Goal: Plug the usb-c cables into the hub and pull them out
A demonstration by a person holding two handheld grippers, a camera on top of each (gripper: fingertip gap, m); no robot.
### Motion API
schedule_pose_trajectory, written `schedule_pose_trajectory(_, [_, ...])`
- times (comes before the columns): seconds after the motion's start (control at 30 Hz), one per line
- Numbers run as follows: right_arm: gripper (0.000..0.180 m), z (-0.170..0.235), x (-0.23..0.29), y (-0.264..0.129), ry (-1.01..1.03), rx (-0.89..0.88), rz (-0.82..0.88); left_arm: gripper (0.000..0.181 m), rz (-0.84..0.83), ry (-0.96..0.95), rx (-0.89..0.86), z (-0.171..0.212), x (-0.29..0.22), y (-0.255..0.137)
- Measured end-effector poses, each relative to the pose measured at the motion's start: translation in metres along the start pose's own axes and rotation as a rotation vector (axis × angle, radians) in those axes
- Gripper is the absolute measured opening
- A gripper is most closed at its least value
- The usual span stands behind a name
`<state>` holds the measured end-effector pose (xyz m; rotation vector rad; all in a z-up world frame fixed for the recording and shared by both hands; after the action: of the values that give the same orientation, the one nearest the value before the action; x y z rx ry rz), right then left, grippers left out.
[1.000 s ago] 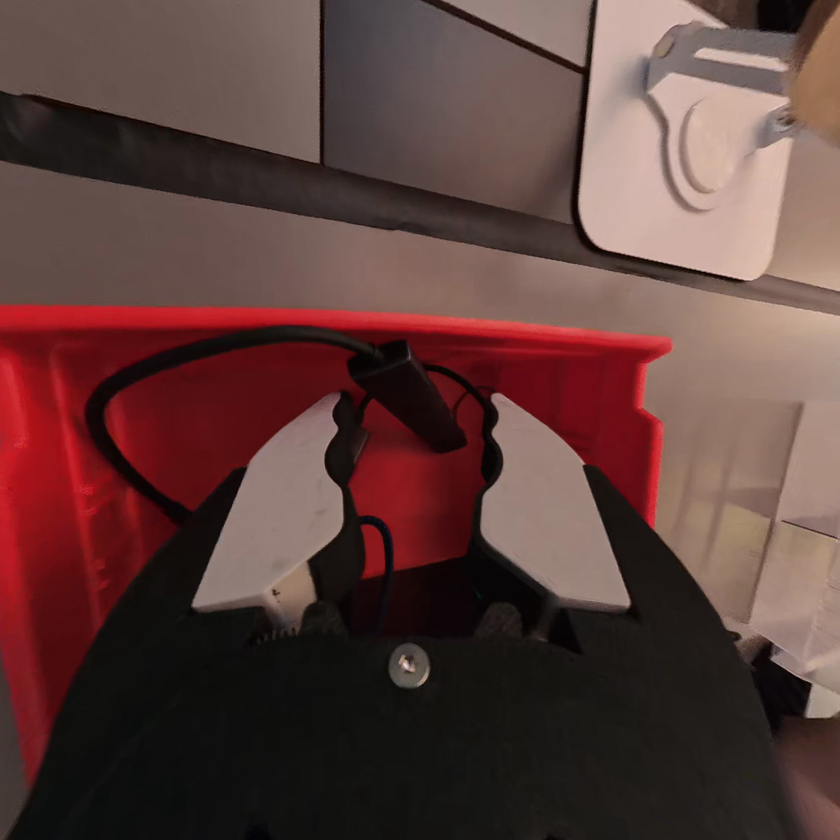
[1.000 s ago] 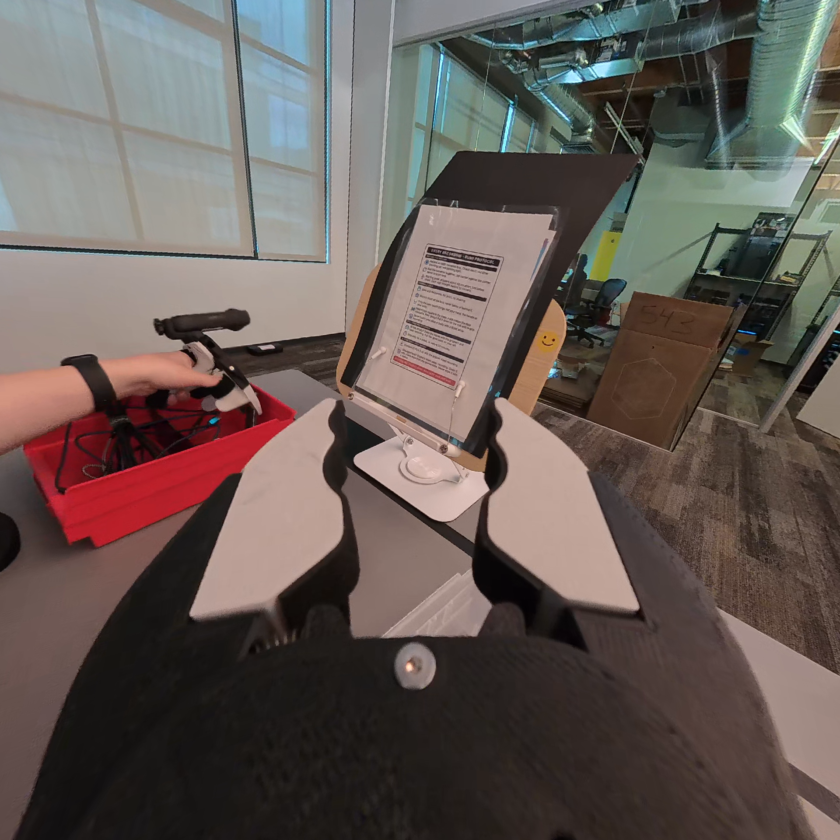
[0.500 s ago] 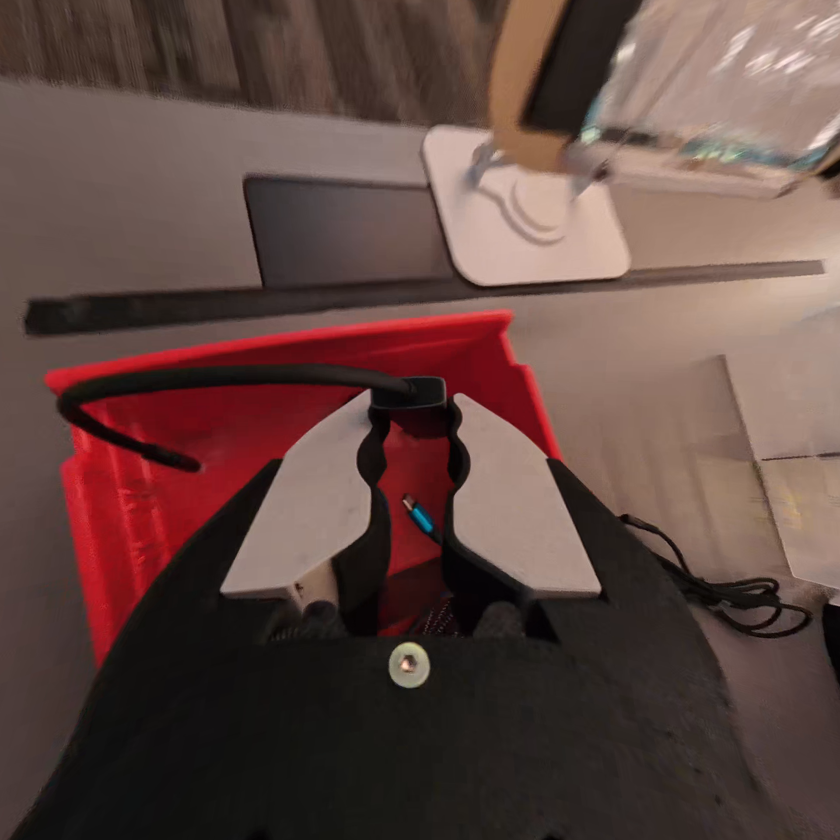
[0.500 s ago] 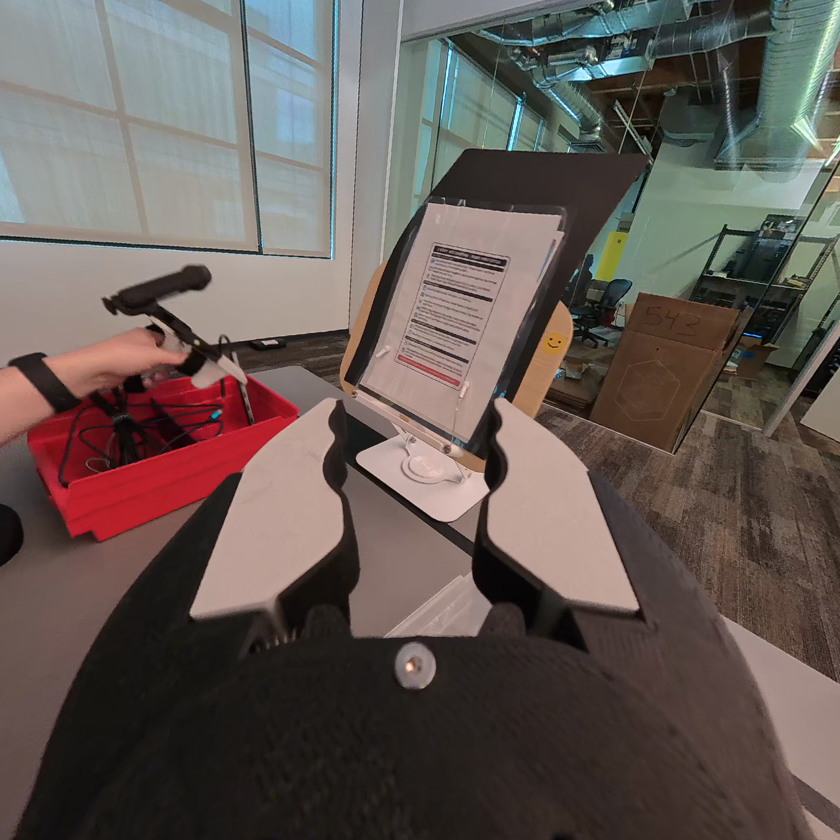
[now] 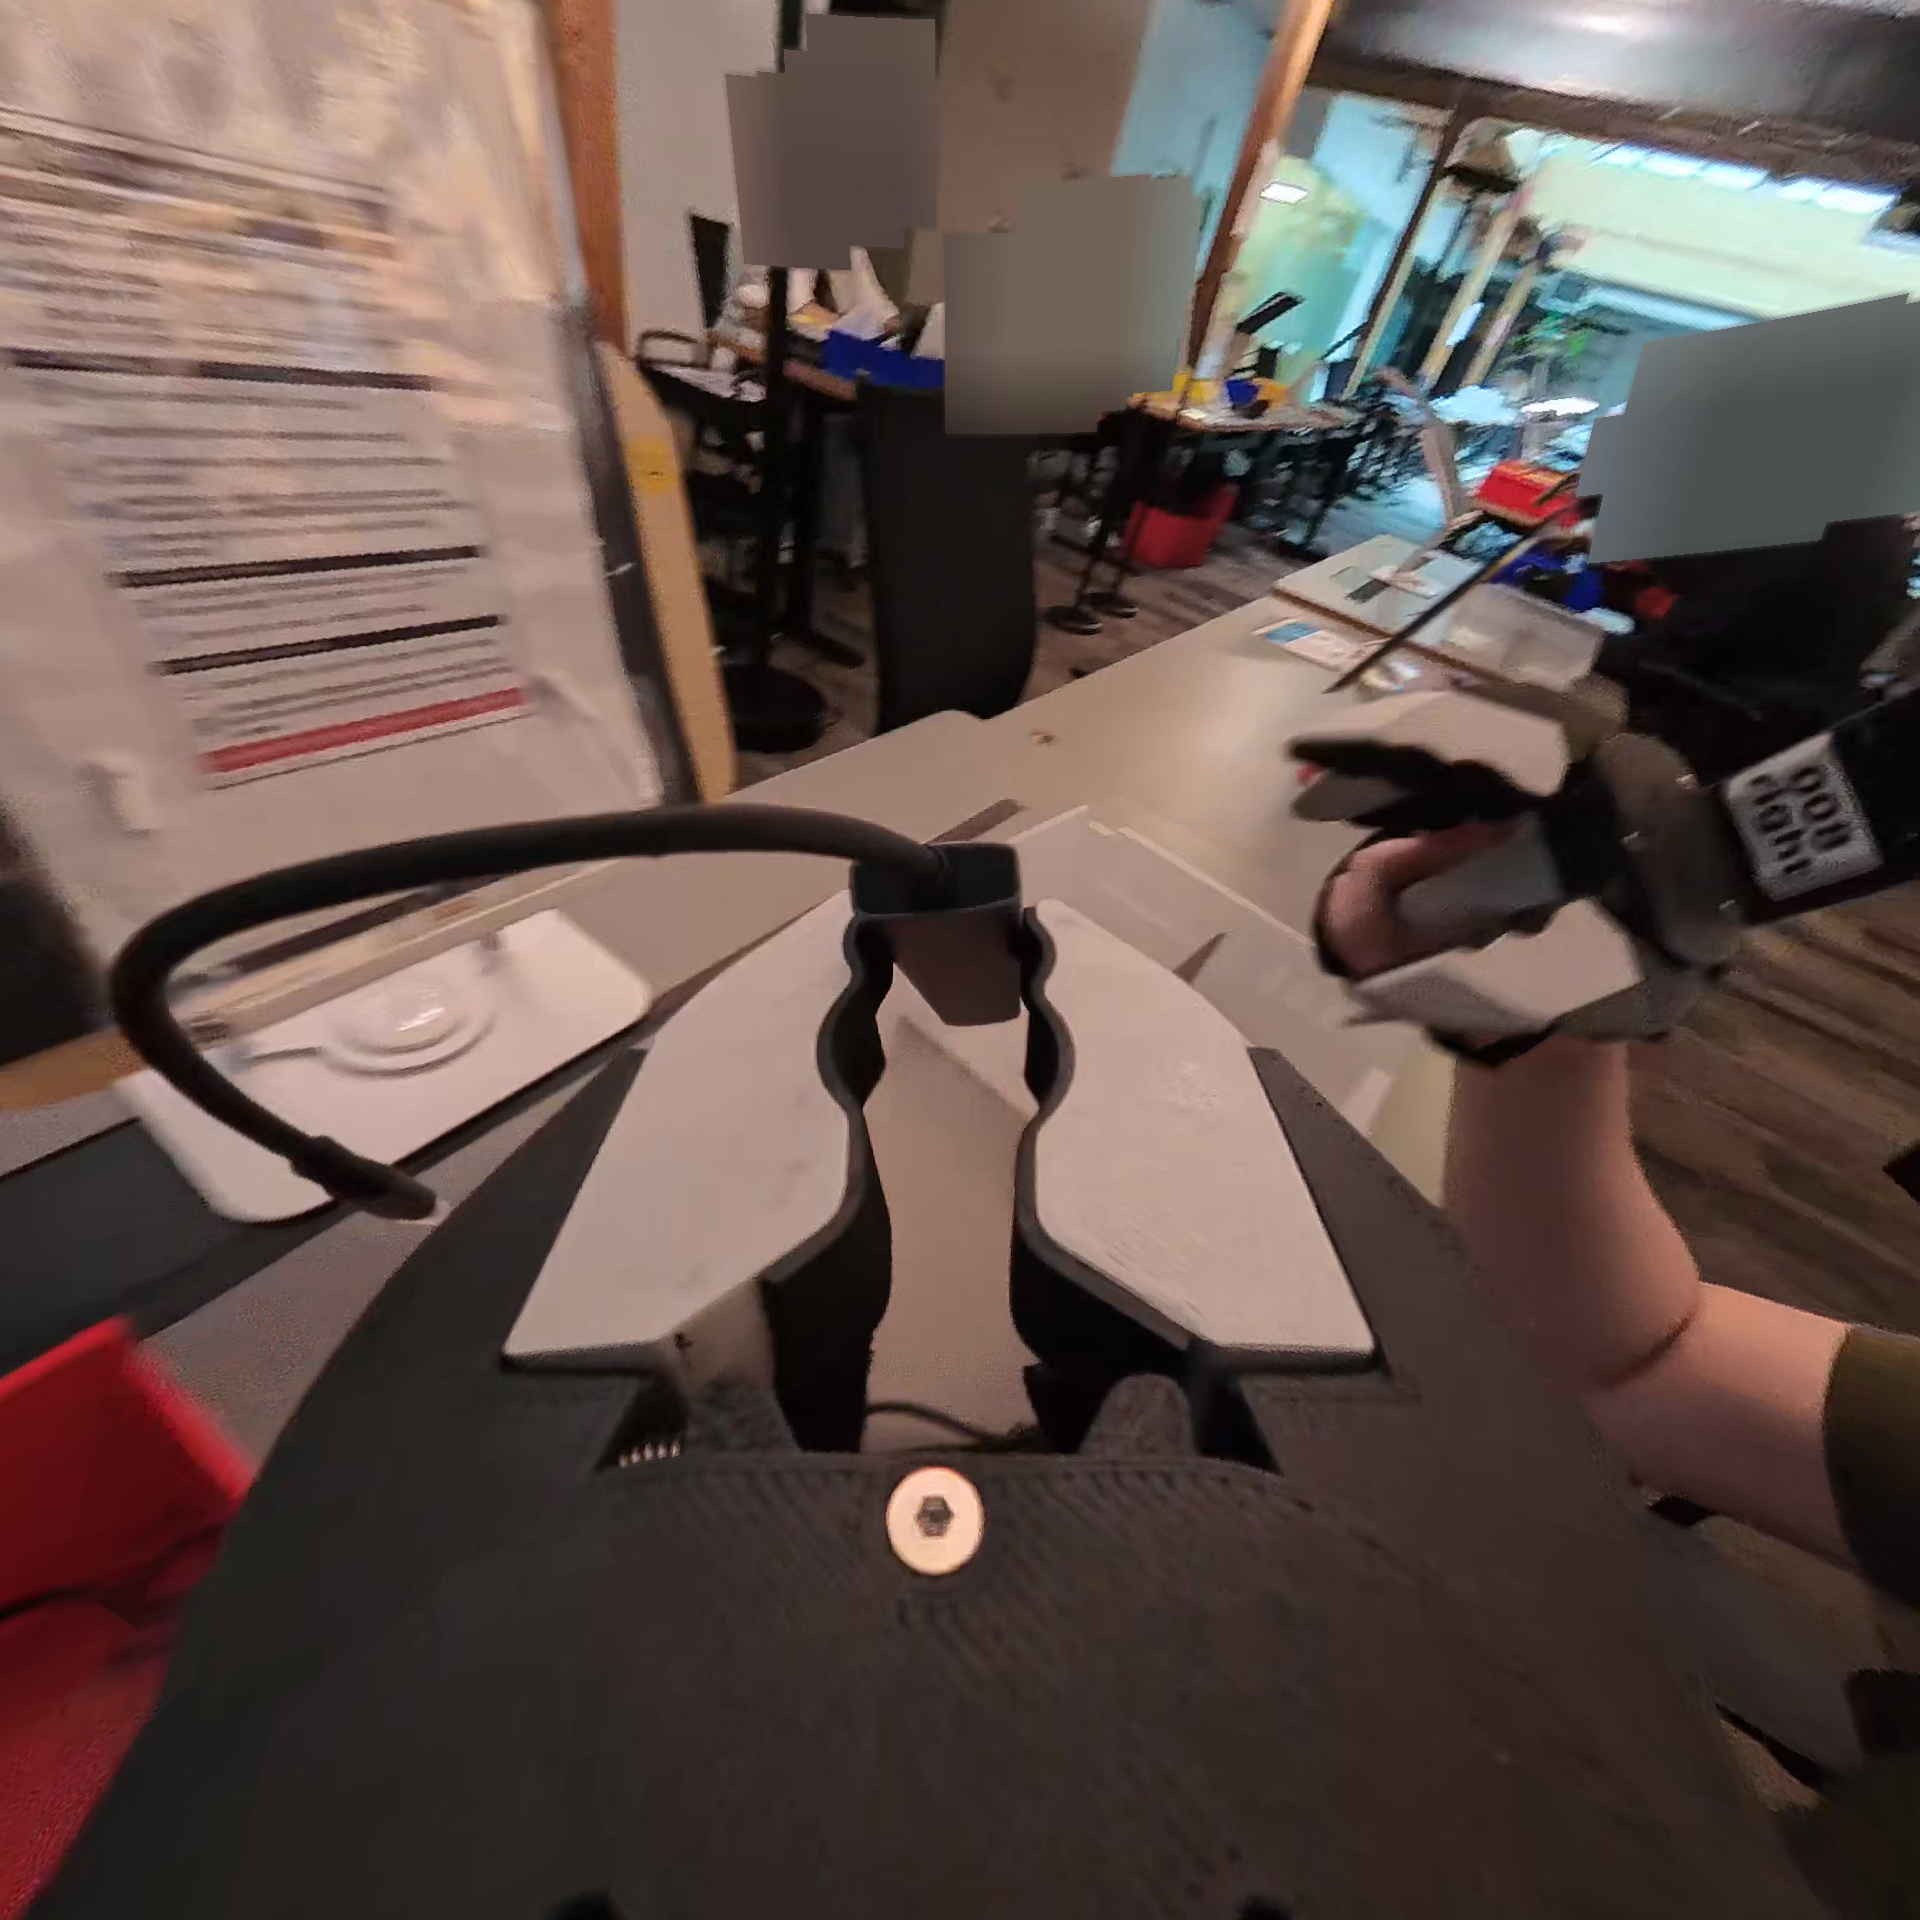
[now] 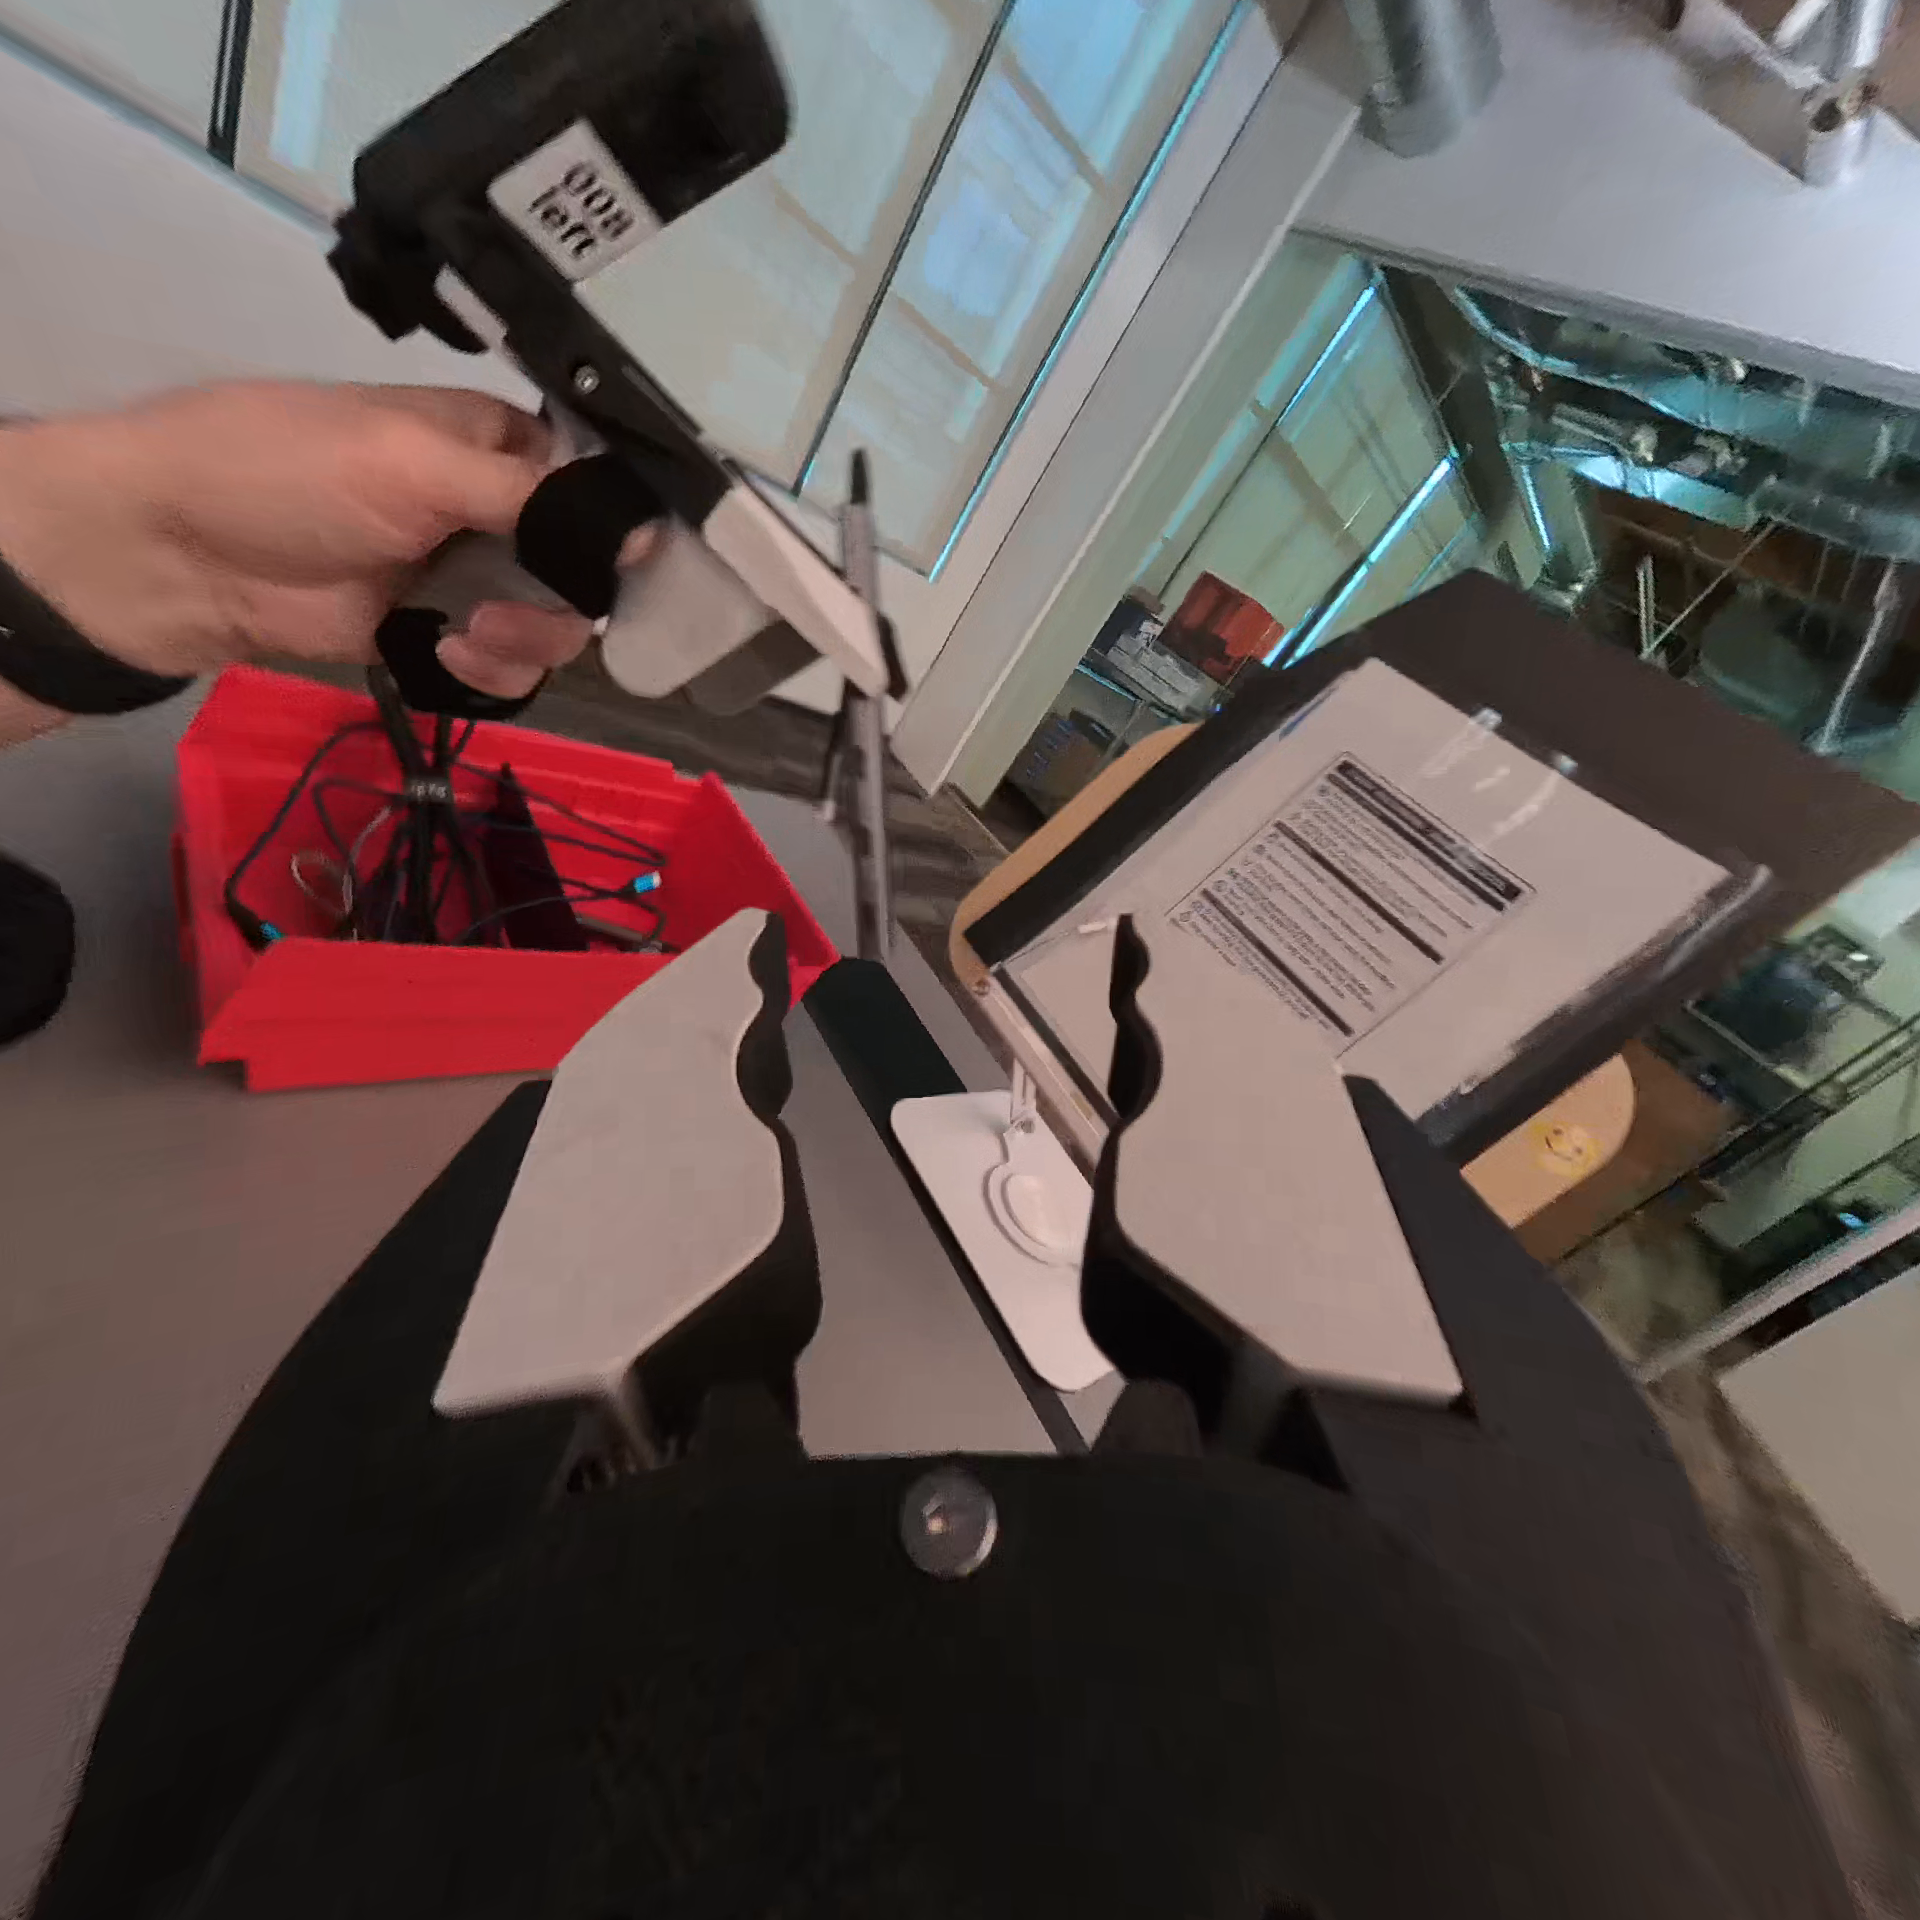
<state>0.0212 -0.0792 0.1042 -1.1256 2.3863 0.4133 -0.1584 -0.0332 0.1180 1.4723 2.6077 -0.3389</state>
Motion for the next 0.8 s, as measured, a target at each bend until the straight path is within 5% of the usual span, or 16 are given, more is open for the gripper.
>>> schedule_pose_trajectory(0.17, [0.057, 0.020, 0.027, 0.027, -0.169, 0.157, -0.004, 0.023, 0.155, -0.086, -0.062, 0.036, -0.028, 0.026])
schedule_pose_trajectory(0.33, [0.013, 0.038, 0.040, 0.038, -0.242, 0.246, -0.079, 0.023, 0.337, -0.230, -0.078, 0.048, -0.026, 0.025])
schedule_pose_trajectory(0.67, [0.010, 0.086, 0.048, 0.062, -0.426, 0.459, -0.037, 0.033, 0.091, -0.041, 0.340, 0.067, -0.001, -0.025])
schedule_pose_trajectory(0.8, [0.010, 0.107, 0.067, 0.073, -0.552, 0.582, -0.066, 0.034, 0.128, -0.027, 0.243, 0.044, -0.010, -0.062])
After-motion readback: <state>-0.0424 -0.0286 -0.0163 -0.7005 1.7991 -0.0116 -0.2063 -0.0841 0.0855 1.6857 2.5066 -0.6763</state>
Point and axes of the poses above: each gripper's, where its closed fingertips meet, y out along the fingers, z out of its underside, x = y × z across the jaws, the point moved 6 cm from there along -y, back along the fingers, and after that the axes turned 2 degrees about z, right-handed, at the moved point
